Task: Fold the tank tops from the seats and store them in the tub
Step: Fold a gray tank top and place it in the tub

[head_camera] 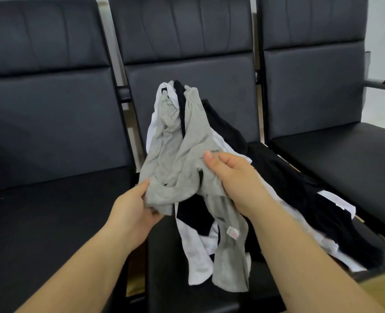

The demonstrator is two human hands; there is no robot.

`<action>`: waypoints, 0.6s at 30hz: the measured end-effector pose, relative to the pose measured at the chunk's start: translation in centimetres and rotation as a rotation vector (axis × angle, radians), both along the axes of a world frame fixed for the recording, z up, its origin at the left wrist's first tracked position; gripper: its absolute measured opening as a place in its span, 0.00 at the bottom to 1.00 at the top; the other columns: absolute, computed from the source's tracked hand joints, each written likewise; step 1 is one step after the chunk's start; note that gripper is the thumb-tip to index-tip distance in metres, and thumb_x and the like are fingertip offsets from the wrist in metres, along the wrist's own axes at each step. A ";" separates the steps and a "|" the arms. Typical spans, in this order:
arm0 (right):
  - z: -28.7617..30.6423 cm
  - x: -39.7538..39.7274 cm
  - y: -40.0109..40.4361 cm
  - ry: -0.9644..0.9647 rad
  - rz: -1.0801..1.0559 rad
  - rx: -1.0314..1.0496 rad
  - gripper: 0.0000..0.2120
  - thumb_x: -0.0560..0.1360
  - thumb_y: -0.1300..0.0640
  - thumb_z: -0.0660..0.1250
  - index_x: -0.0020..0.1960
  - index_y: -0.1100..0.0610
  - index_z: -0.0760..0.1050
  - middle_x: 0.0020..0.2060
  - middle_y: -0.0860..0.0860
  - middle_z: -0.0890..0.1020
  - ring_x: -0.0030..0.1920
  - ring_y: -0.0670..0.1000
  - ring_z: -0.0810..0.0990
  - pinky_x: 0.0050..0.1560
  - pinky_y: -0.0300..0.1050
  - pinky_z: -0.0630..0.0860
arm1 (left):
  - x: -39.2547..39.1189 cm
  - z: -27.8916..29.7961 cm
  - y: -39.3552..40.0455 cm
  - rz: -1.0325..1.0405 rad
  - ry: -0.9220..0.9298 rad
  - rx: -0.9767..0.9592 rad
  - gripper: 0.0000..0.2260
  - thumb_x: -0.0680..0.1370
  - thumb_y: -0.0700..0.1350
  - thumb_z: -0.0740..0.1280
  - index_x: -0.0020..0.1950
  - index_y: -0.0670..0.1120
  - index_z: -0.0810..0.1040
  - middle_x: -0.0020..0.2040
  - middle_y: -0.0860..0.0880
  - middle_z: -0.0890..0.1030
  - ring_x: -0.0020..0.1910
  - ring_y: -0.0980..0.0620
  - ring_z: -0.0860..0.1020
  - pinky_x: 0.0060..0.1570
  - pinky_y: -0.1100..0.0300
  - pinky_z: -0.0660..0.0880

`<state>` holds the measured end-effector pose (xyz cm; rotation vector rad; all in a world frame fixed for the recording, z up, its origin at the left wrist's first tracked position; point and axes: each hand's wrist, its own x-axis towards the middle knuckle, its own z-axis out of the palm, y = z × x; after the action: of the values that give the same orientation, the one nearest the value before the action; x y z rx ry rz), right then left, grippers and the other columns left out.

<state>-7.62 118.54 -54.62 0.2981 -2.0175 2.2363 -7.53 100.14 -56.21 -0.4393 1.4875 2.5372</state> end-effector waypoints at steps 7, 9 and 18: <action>1.1 1.9 -5.8 0.049 0.187 0.053 0.21 0.77 0.48 0.66 0.35 0.64 0.70 0.30 0.55 0.68 0.32 0.51 0.68 0.37 0.44 0.69 | 4.8 0.2 -0.9 -0.130 0.320 -0.301 0.31 0.67 0.67 0.67 0.59 0.45 0.78 0.50 0.50 0.84 0.49 0.53 0.83 0.42 0.60 0.78; 1.0 2.1 -7.5 0.019 0.241 0.103 0.20 0.77 0.49 0.66 0.29 0.57 0.72 0.25 0.51 0.70 0.29 0.47 0.71 0.37 0.43 0.71 | 5.7 -0.6 -2.5 -0.132 0.430 -0.467 0.33 0.60 0.68 0.73 0.55 0.48 0.77 0.43 0.55 0.83 0.43 0.58 0.82 0.38 0.66 0.76; -0.1 1.8 -10.9 -0.019 0.262 0.278 0.09 0.75 0.50 0.68 0.38 0.51 0.79 0.35 0.49 0.81 0.39 0.44 0.80 0.47 0.43 0.79 | 5.3 -2.0 -7.2 -0.077 0.394 -0.590 0.14 0.77 0.51 0.66 0.47 0.40 0.80 0.37 0.44 0.82 0.38 0.51 0.78 0.43 0.62 0.76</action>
<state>-5.84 107.61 -54.74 0.6015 -2.4275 2.0929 -2.24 92.90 -58.22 0.0665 2.3492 2.1686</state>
